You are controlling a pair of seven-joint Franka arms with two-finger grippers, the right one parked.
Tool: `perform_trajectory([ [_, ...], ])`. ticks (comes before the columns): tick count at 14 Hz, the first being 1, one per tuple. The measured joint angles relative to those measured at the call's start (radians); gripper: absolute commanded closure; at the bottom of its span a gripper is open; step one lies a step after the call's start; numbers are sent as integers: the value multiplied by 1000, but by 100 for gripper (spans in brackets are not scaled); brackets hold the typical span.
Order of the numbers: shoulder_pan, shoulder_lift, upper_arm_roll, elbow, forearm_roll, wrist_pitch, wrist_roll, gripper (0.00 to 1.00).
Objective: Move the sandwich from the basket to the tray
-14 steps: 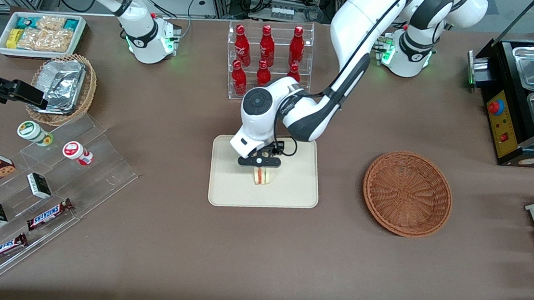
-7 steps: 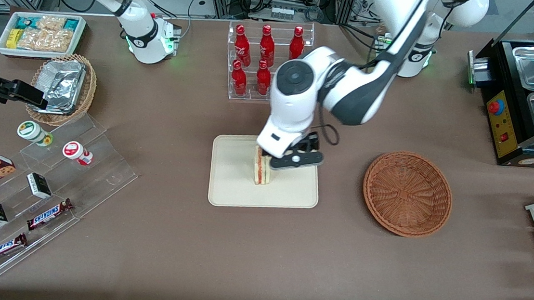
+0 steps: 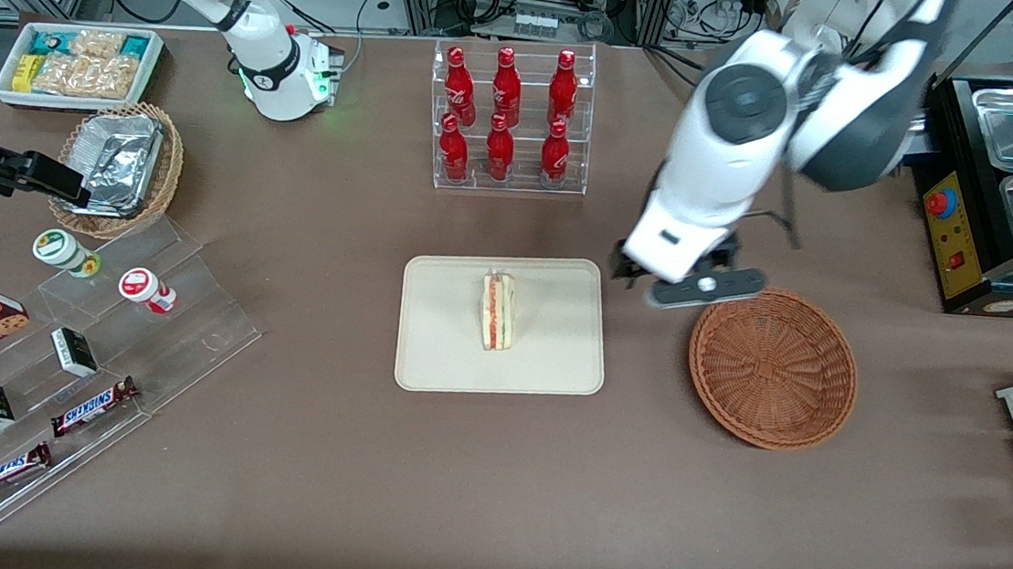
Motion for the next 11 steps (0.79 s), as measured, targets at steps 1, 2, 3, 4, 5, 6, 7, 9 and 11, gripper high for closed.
perform_trajectory([
  [1,36,-45,1,-33,0,-21,58,0],
  [2,77,-83,2,-53,0,-47,132,0],
  [3,121,-111,2,-64,0,-69,212,0],
  [4,167,-132,3,-70,0,-86,289,0],
  [5,210,-146,5,-71,0,-101,356,0],
  [6,253,-158,5,-72,0,-112,421,0],
  [7,293,-168,6,-72,0,-122,482,0],
  [9,362,-189,6,-72,0,-136,578,0],
  [11,408,-206,6,-72,0,-145,646,0],
])
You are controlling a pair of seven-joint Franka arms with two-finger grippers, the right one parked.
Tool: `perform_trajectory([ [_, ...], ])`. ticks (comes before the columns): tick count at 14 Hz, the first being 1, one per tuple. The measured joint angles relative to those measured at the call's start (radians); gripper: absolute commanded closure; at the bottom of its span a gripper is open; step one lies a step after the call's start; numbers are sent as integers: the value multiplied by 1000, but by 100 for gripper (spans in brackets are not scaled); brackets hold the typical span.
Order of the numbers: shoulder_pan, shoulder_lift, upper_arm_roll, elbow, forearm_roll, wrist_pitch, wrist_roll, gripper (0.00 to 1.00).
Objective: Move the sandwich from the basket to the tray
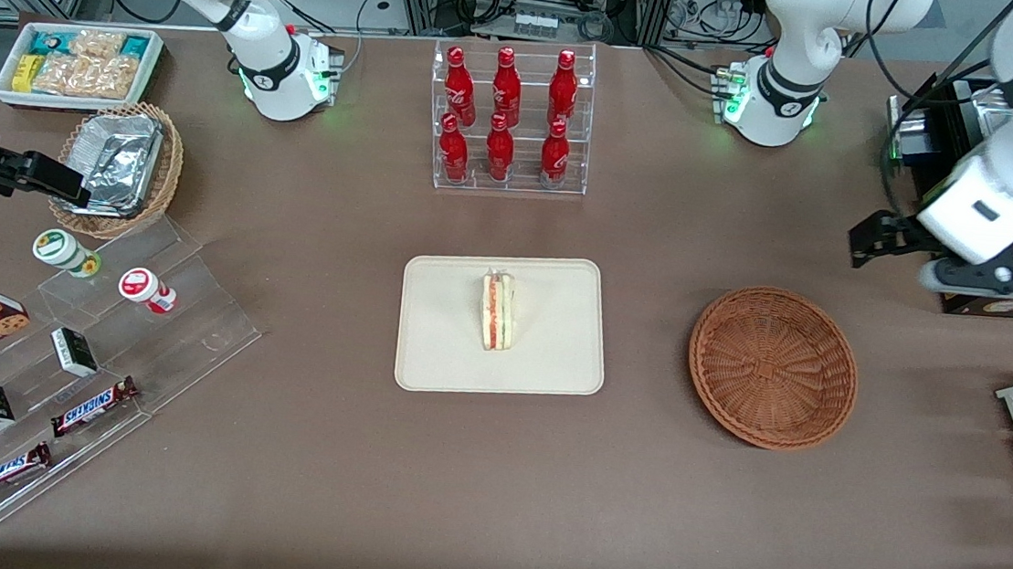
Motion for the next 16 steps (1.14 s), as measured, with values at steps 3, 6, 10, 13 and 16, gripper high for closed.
perform_trajectory([
  [3,22,-7,-1,0,0,-5,28,0],
  [6,24,-6,-15,4,-10,-5,27,0],
  [10,107,0,-107,34,-25,-4,22,0],
  [13,121,12,-114,62,-26,-4,22,0],
  [16,121,40,-115,83,-26,-4,19,0],
])
